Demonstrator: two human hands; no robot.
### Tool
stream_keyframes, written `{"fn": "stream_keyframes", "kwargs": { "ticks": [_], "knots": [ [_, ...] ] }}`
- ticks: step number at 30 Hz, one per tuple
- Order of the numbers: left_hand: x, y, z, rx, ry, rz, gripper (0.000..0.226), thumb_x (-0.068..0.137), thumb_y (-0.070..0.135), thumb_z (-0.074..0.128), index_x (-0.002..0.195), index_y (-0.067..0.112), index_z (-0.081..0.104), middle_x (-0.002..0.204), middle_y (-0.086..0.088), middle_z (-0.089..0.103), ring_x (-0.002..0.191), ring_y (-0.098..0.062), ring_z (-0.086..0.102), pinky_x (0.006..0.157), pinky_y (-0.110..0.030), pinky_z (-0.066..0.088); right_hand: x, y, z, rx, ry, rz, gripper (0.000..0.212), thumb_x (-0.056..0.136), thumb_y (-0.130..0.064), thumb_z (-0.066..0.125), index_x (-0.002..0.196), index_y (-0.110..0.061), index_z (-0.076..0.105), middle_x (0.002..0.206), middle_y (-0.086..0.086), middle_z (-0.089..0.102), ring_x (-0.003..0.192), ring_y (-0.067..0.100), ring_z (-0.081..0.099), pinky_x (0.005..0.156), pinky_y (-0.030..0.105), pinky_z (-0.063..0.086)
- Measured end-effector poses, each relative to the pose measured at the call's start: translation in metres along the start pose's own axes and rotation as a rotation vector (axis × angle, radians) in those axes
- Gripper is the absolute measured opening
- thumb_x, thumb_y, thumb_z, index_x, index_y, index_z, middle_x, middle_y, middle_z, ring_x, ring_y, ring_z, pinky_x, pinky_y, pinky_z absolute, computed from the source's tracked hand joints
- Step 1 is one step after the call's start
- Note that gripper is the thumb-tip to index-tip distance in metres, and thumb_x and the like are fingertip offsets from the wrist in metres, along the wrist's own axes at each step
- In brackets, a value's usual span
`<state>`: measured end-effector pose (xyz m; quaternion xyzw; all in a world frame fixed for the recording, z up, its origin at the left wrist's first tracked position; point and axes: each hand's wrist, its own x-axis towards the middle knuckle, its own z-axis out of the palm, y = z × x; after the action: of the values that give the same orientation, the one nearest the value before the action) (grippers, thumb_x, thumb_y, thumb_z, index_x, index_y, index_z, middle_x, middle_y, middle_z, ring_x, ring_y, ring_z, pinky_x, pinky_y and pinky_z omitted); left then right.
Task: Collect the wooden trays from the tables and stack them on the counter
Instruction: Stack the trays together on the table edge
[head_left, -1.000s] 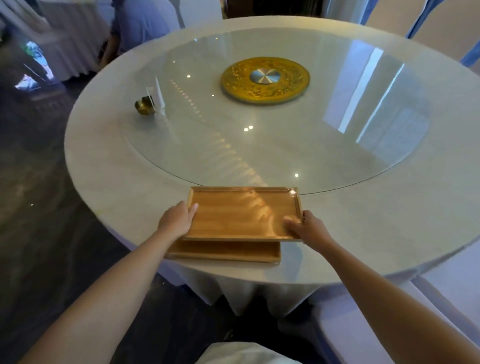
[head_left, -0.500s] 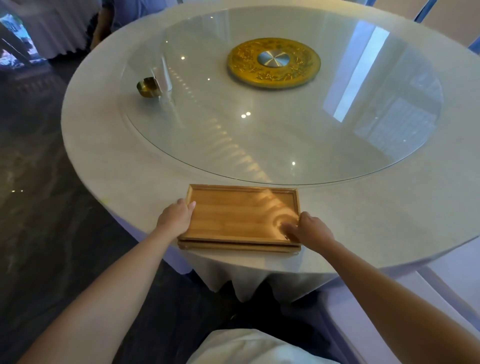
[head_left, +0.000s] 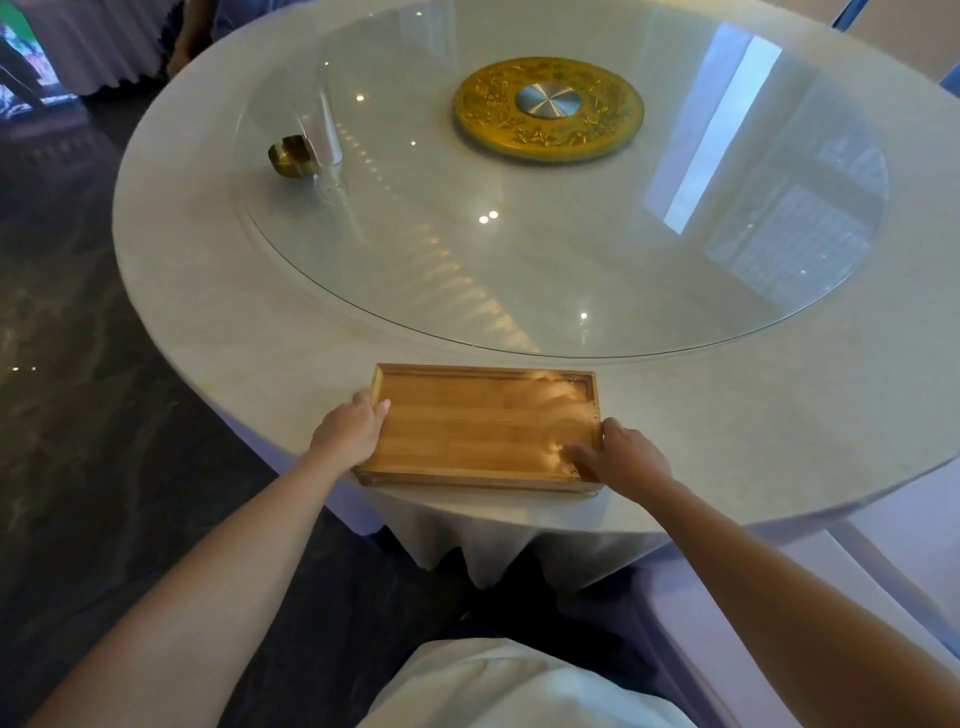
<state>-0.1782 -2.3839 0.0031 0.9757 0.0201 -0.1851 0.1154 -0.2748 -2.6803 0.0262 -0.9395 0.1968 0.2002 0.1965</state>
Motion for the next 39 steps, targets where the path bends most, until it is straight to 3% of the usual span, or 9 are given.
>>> {"fn": "stream_keyframes", "kwargs": {
  "ticks": [4, 8, 13, 16, 18, 21, 31, 34, 39],
  "knots": [
    [0.002, -0.003, 0.001, -0.053, -0.047, -0.022, 0.053, 0.097, 0.045, 0.02, 0.123, 0.004, 0.041, 0.091, -0.013, 0.056, 0.081, -0.028, 0.056, 0.066, -0.036, 0.044, 0.0, 0.004, 0.003, 0.101, -0.01, 0.011, 0.062, 0.08, -0.059, 0.052, 0.114, -0.007, 0.048, 0.105, 0.011, 0.064, 0.092, 0.026, 0.061, 0.076, 0.038, 0.051],
    [0.003, -0.01, 0.002, -0.275, -0.168, -0.075, 0.066, 0.093, 0.053, 0.023, 0.133, 0.003, 0.037, 0.124, -0.018, 0.054, 0.111, -0.033, 0.053, 0.089, -0.042, 0.044, 0.001, 0.008, 0.01, 0.318, -0.046, 0.022, 0.062, 0.08, -0.054, 0.056, 0.12, -0.007, 0.05, 0.11, 0.01, 0.065, 0.098, 0.025, 0.061, 0.084, 0.037, 0.052],
    [0.001, -0.008, 0.003, -0.526, -0.266, -0.093, 0.066, 0.094, 0.052, 0.024, 0.138, 0.006, 0.038, 0.139, -0.016, 0.047, 0.127, -0.033, 0.043, 0.103, -0.041, 0.036, 0.001, 0.007, 0.016, 0.513, -0.118, 0.01, 0.041, 0.087, -0.046, 0.051, 0.105, -0.01, 0.057, 0.097, 0.01, 0.063, 0.074, 0.015, 0.058, 0.065, 0.022, 0.047],
    [-0.001, -0.007, 0.003, -0.631, -0.302, -0.125, 0.066, 0.093, 0.053, 0.026, 0.134, 0.005, 0.043, 0.134, -0.017, 0.051, 0.123, -0.033, 0.048, 0.1, -0.04, 0.039, 0.003, 0.009, 0.021, 0.583, -0.147, 0.056, 0.038, 0.088, -0.049, 0.047, 0.099, -0.012, 0.051, 0.111, 0.019, 0.057, 0.091, 0.024, 0.056, 0.087, 0.035, 0.049],
    [-0.002, -0.007, 0.003, -0.661, -0.304, -0.141, 0.066, 0.092, 0.054, 0.026, 0.133, 0.005, 0.045, 0.131, -0.017, 0.053, 0.12, -0.033, 0.05, 0.094, -0.037, 0.04, 0.003, 0.008, 0.022, 0.675, -0.168, 0.1, 0.054, 0.087, -0.05, 0.047, 0.117, -0.006, 0.053, 0.125, 0.02, 0.053, 0.109, 0.029, 0.054, 0.101, 0.043, 0.043],
    [-0.002, -0.009, 0.003, -0.662, -0.307, -0.157, 0.069, 0.091, 0.057, 0.026, 0.134, 0.007, 0.044, 0.132, -0.016, 0.052, 0.121, -0.033, 0.049, 0.098, -0.039, 0.04, 0.002, 0.005, 0.023, 0.821, -0.184, 0.152, 0.062, 0.084, -0.053, 0.05, 0.132, -0.013, 0.049, 0.133, 0.015, 0.048, 0.119, 0.033, 0.05, 0.106, 0.045, 0.039],
    [-0.01, -0.005, 0.005, -0.776, -0.282, -0.171, 0.064, 0.093, 0.052, 0.026, 0.14, 0.01, 0.036, 0.137, -0.015, 0.048, 0.125, -0.033, 0.046, 0.1, -0.043, 0.039, 0.003, 0.003, 0.026, 1.037, -0.196, 0.223, 0.063, 0.084, -0.05, 0.052, 0.133, -0.012, 0.044, 0.133, 0.008, 0.05, 0.114, 0.024, 0.05, 0.088, 0.032, 0.036],
    [-0.009, -0.002, 0.003, -0.803, -0.277, -0.15, 0.063, 0.094, 0.052, 0.025, 0.141, 0.01, 0.034, 0.139, -0.014, 0.047, 0.127, -0.032, 0.044, 0.102, -0.042, 0.038, 0.0, 0.002, 0.026, 1.091, -0.193, 0.222, 0.057, 0.086, -0.047, 0.052, 0.13, -0.012, 0.047, 0.116, 0.002, 0.055, 0.104, 0.021, 0.053, 0.085, 0.028, 0.038],
    [-0.005, 0.009, -0.011, -0.731, -0.268, -0.054, 0.062, 0.095, 0.049, 0.026, 0.142, 0.009, 0.033, 0.144, -0.013, 0.042, 0.132, -0.031, 0.04, 0.109, -0.043, 0.033, -0.012, 0.004, 0.019, 1.192, -0.111, 0.224, 0.025, 0.089, -0.04, 0.051, 0.102, -0.019, 0.056, 0.092, -0.004, 0.064, 0.079, 0.012, 0.061, 0.06, 0.022, 0.045]
  ]
}}
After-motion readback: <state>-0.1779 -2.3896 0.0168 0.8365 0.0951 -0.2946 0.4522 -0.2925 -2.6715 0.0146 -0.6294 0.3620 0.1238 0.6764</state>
